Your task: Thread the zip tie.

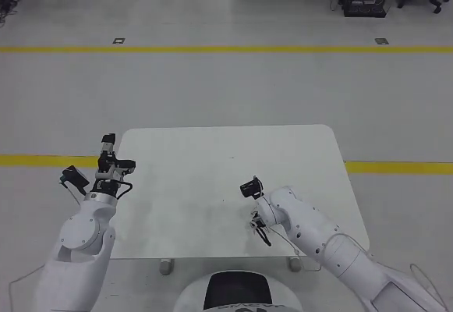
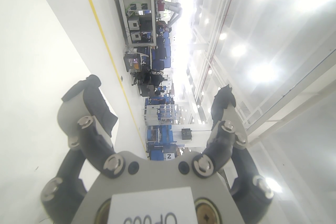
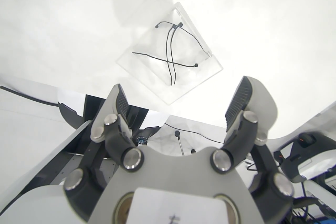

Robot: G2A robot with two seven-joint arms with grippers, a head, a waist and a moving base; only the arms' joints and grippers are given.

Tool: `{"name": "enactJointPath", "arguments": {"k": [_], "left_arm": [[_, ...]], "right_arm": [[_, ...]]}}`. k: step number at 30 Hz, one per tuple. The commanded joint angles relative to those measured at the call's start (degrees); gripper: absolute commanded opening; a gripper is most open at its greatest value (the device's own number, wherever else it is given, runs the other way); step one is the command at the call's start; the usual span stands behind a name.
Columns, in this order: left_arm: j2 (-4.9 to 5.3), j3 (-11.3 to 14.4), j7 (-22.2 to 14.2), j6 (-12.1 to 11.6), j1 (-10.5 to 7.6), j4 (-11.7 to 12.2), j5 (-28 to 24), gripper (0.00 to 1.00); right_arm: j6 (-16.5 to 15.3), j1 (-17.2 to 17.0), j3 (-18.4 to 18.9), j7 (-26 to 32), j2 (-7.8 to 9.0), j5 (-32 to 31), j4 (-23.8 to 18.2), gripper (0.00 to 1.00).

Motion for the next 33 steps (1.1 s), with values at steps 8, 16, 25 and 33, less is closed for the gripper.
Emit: {"name": "enactJointPath", "arguments": {"k": [8,16,25,33], "left_arm": [[0.00,0.0,0.0,0.0,0.00,0.0,0.0,1.00],[0.00,0.0,0.0,0.0,0.00,0.0,0.0,1.00],[0.00,0.0,0.0,0.0,0.00,0.0,0.0,1.00],[0.00,0.0,0.0,0.0,0.00,0.0,0.0,1.00]], "right_arm": [[0.0,-2.8,4.2,-4.4,-1.23,1.2,-0.3,1.00],[0.0,-3.2,4.9,-4.5,-1.62,0.4,-0.6,1.00],[-0.8,-3.5,3.9,-5.9,-2.09,0.0,0.2,1.00],[-0.2,-3.1,4.5,-5.4,-2.40,-0.6,0.2,0.36]]}}
